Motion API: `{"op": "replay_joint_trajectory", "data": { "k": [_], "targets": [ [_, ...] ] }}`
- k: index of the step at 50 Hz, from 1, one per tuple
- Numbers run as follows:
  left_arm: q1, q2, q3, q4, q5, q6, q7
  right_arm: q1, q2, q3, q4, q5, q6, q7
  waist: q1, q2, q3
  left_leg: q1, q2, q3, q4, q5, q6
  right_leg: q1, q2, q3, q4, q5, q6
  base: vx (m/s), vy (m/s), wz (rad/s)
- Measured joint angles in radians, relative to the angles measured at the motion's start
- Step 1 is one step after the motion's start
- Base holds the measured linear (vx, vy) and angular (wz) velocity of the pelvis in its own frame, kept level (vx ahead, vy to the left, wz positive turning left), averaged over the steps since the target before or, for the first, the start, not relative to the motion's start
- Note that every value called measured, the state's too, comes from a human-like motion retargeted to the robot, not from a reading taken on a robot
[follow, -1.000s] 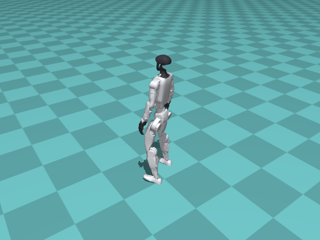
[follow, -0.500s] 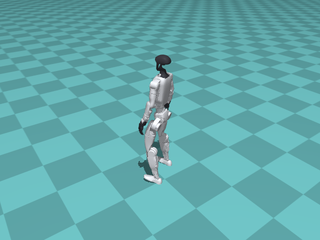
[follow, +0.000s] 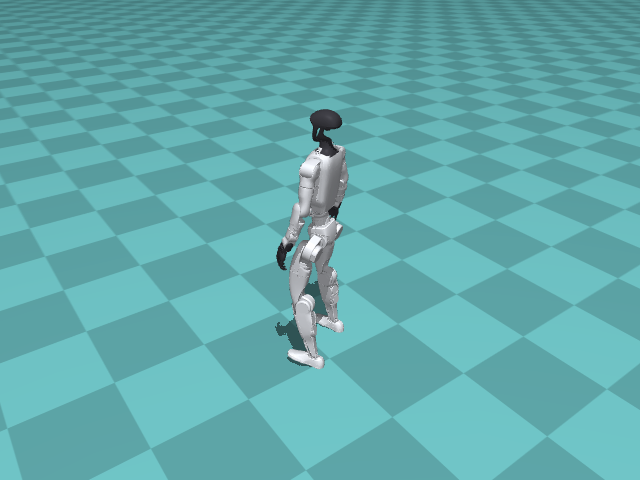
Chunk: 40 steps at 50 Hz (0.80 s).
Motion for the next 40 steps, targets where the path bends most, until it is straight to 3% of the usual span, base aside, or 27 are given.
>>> {"op": "replay_joint_trajectory", "data": {
  "k": [40],
  "targets": [
    [0.013,0.018,-0.002,-0.023,0.050,0.008,-0.010,-0.007,-0.002,0.013,-0.007,-0.056,0.013,0.026,0.003,-0.002,0.020,-0.017,0.012,0.008,0.100,-0.055,0.004,-0.011,0.000,0.013,0.066,-0.046,0.000,0.00,0.00,0.00]
  ]
}}
